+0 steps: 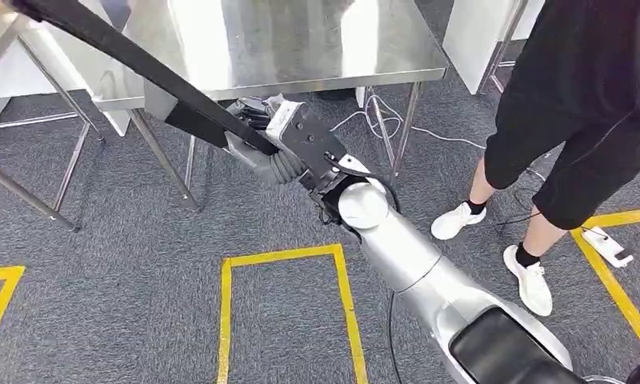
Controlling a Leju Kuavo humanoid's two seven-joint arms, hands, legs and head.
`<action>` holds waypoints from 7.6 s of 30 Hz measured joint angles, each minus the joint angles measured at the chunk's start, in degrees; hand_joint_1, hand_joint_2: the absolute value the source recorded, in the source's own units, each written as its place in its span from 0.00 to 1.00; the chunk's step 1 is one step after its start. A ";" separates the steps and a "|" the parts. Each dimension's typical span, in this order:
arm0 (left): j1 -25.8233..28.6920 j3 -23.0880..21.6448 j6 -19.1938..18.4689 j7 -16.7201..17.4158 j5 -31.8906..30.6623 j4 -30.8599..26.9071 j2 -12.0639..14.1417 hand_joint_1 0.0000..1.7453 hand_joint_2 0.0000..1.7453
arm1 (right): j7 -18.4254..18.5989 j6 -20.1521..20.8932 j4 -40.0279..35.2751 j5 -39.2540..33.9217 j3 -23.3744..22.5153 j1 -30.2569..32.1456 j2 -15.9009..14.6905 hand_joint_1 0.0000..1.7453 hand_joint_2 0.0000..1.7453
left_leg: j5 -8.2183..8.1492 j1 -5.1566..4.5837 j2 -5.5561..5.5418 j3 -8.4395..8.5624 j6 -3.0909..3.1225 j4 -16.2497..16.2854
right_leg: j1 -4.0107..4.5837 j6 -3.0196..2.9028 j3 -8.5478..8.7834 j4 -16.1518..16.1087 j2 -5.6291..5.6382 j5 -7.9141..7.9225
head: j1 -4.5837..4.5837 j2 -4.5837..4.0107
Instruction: Take the parts from the cabinet and place them on the table.
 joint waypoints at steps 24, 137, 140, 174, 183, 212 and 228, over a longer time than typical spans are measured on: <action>-0.25 0.02 0.70 -0.24 -0.44 -0.09 -0.26 0.00 1.00 | -0.68 0.22 2.14 0.37 0.20 0.08 0.22 1.00 1.00 | 1.33 -0.78 -0.59 12.86 1.23 -9.69 | -0.26 0.48 -4.37 -1.12 -0.54 5.05 | -0.05 0.00; -1.14 5.40 -0.66 0.81 -10.03 -0.50 -0.33 0.00 1.00 | 25.49 -30.95 31.11 80.02 -24.75 7.37 -8.51 1.00 1.00 | 7.38 2.51 -0.16 3.92 0.02 -9.92 | -1.52 4.34 2.84 -4.00 -1.22 -0.08 | 0.59 0.02; -1.10 5.70 -1.05 0.48 -10.36 -0.50 -0.31 0.00 1.00 | 26.89 -31.10 34.25 81.81 -28.40 7.27 -11.44 1.00 1.00 | 7.07 1.99 -0.22 3.90 0.60 -9.90 | -1.82 4.42 3.02 -4.40 -1.34 -0.04 | 0.81 0.02; -1.19 8.98 0.59 0.65 -12.50 -0.50 -0.74 0.00 0.00 | 14.80 -36.83 41.81 82.14 -48.02 7.93 -15.78 0.00 0.00 | 6.97 1.74 0.22 4.70 0.76 -10.39 | -1.92 7.44 3.03 -4.04 -1.19 -0.46 | 0.74 0.00; -1.19 9.70 0.63 0.68 -12.76 -0.50 -0.76 0.00 0.00 | 11.38 -36.81 40.98 78.87 -49.75 7.72 -13.99 0.00 0.00 | 6.99 1.75 0.21 4.73 0.74 -10.39 | -1.91 7.41 3.11 -4.04 -1.22 -0.48 | 0.77 0.00; -1.07 15.63 3.06 -0.24 -13.66 -0.50 -1.29 0.00 0.00 | -24.09 23.50 -35.85 -14.84 -33.75 51.73 -2.43 0.00 0.00 | 6.41 2.09 0.13 5.36 -0.03 -10.44 | -1.68 6.77 3.60 -4.03 -1.31 -1.17 | 0.74 0.00; -1.37 17.68 5.79 -1.11 -12.57 -0.59 -1.84 0.00 0.00 | -23.10 26.03 -41.20 -17.00 -34.49 54.87 0.07 0.00 0.00 | 6.75 1.84 0.69 6.89 2.11 -12.18 | -2.08 5.44 -2.60 9.88 -0.90 -8.31 | 1.07 0.00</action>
